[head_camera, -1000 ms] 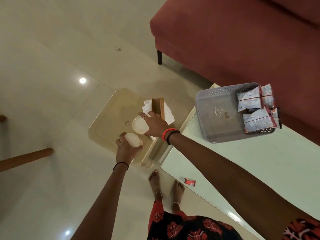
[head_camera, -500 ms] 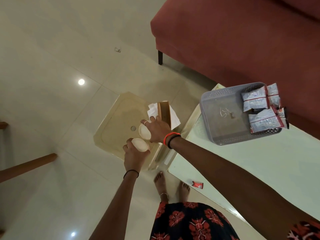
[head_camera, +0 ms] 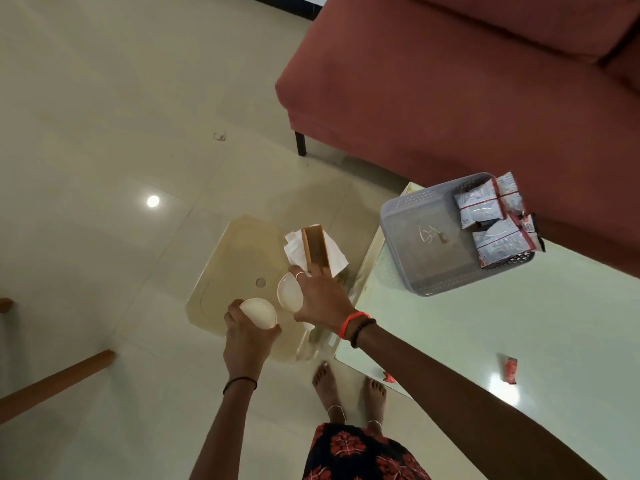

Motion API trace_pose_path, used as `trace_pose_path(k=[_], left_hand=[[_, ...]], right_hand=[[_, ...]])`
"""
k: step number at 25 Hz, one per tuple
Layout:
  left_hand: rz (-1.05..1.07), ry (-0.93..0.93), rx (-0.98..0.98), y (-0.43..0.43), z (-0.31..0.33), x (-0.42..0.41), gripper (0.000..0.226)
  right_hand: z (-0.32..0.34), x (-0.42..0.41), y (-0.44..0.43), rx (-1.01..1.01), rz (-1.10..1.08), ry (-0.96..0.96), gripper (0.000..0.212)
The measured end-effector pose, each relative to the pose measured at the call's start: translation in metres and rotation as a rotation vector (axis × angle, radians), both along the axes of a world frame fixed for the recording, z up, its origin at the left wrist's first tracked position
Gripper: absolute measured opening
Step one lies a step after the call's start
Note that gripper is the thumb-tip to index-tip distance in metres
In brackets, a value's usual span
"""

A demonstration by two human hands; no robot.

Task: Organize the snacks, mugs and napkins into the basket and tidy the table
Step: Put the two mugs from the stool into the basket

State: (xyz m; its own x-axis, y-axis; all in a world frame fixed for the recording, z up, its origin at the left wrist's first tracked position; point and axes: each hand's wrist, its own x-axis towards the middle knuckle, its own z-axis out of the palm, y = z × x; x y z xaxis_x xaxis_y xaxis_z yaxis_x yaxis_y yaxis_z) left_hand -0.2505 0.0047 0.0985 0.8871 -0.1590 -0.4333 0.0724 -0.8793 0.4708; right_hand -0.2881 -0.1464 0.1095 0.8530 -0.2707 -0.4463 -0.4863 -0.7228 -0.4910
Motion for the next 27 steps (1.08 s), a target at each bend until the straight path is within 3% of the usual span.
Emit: trace_pose_path(k=[4,15,21,27], left_hand=[[-0.153,-0.007,-0.019,-0.017,0.022,0.006,0.085],[-0.536,-0.027,-0.104,-0.147,0.075,0.007,0.086],[-0.86,-0.027,-0.11,-0.256,0.053,-0.019,0.086],[-1.021,-0.025,-0.018,-0.349,-0.004,-0.043,0.089]], right_hand=[[0.025,-0.022,-0.014,-0.008,-0.163,-0.023,0.086],[0.048,-0.113,-0.134,-0.055,-0.729,-0.055,0.091],[0.013,-0.16,-0.214,-0.087,-0.963,0.008,0.095],[-0.038,-0.178,-0.259,-0.069,-1.002,0.073,0.1]])
